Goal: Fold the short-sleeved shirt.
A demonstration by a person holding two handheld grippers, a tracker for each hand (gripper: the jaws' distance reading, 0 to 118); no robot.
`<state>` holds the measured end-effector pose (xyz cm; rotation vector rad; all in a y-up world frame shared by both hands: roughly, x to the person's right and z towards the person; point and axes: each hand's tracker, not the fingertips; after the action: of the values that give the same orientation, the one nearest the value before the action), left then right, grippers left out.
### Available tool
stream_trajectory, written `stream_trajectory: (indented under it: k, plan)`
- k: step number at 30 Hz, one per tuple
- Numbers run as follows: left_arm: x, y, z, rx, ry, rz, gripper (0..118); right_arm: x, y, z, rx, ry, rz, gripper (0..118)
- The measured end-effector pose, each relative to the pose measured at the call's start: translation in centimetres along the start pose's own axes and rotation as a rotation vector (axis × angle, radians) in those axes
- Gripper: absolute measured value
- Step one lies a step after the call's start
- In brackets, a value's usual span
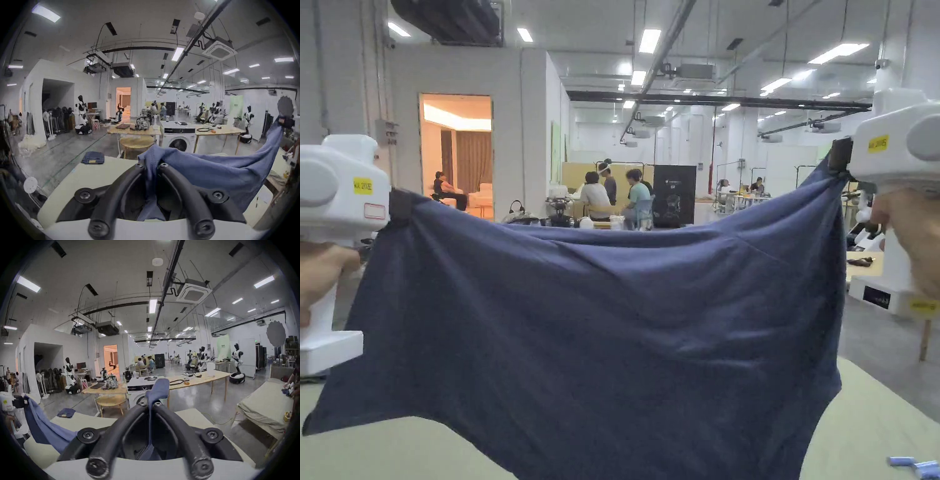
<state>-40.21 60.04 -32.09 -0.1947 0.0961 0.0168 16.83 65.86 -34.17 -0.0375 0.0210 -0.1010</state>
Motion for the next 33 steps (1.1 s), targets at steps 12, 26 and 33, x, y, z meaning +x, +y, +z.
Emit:
stream_trajectory:
  k: [12, 26, 33]
  plan:
    - [-2.2, 3.5, -7.1, 0.017, 0.024, 0.038, 5, -2.1, 3.0, -7.9, 0.031, -0.022, 0.017, 0]
    - [-1.8, 6.5, -19.0, 0.039, 0.045, 0.054, 5, -3.2, 4.5, -18.1, 0.079, -0.066, 0.045, 0]
    - [-0.8, 6.2, -20.9, 0.112, 0.092, 0.066, 5, -3.6, 2.2, -19.5, 0.117, -0.075, 0.112, 0]
